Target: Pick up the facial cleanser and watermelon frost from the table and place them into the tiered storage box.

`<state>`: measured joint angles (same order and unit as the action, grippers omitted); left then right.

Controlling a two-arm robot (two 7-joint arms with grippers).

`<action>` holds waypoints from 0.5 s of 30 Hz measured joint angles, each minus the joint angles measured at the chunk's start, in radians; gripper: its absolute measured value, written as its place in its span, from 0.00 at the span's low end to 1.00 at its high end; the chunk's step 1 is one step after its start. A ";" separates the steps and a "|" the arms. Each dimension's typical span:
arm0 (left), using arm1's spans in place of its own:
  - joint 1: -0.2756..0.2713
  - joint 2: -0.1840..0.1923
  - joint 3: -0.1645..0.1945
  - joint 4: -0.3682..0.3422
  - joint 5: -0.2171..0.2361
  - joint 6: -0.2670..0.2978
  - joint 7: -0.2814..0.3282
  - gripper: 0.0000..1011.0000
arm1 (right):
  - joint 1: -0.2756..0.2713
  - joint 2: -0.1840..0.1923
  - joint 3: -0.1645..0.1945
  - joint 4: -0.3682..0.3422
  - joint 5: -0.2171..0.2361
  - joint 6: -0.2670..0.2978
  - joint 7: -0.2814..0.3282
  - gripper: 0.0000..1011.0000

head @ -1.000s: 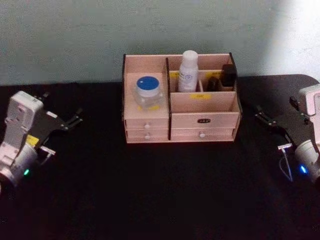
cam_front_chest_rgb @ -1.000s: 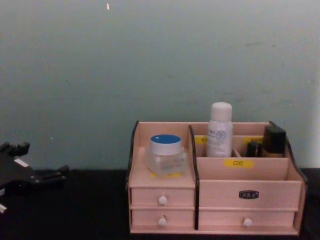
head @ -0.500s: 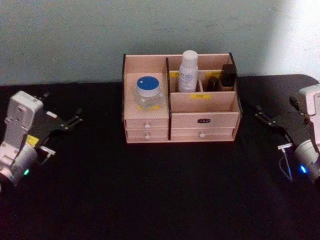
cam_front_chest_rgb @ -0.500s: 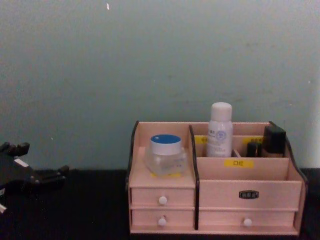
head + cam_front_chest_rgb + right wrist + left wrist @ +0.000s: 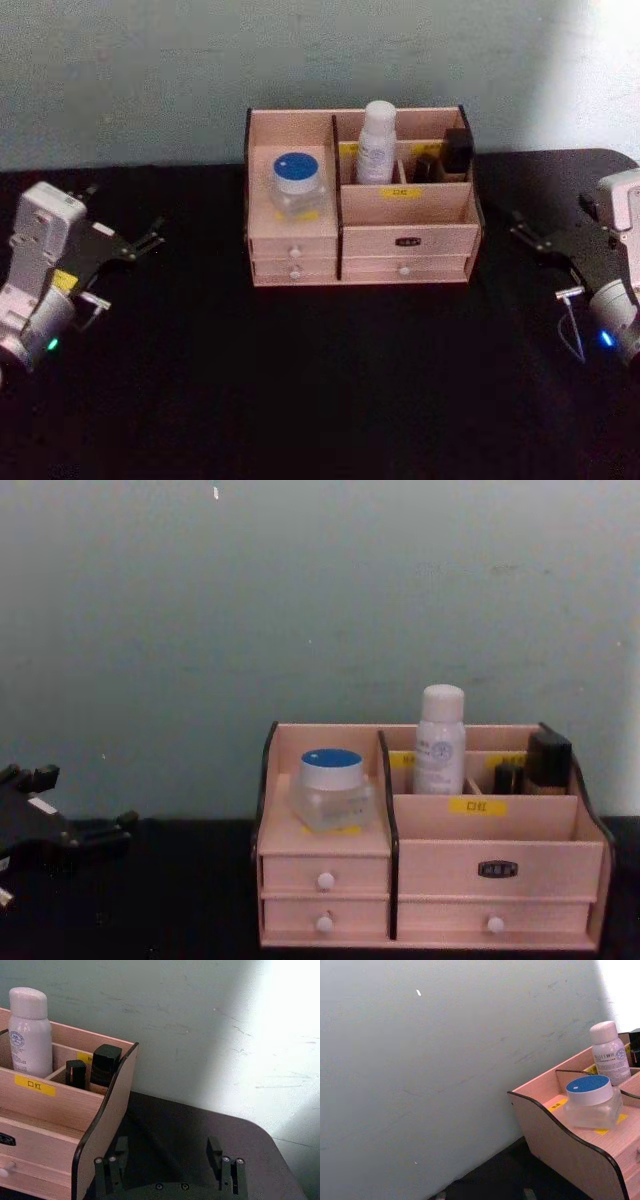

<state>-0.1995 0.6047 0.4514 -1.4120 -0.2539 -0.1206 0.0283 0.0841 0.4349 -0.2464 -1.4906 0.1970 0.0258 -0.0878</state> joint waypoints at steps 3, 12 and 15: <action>0.000 0.000 0.000 0.000 0.000 0.000 0.000 0.99 | 0.000 0.000 0.000 0.000 0.000 0.000 0.000 0.99; 0.000 0.000 0.000 0.000 0.000 0.000 0.000 0.99 | 0.000 0.000 0.000 0.000 0.000 0.000 0.000 0.99; 0.000 0.000 0.000 0.000 0.000 0.000 0.000 0.99 | 0.000 0.000 0.000 0.000 0.000 0.000 0.000 0.99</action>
<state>-0.1995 0.6047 0.4514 -1.4120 -0.2539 -0.1205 0.0283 0.0841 0.4350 -0.2464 -1.4906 0.1971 0.0258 -0.0878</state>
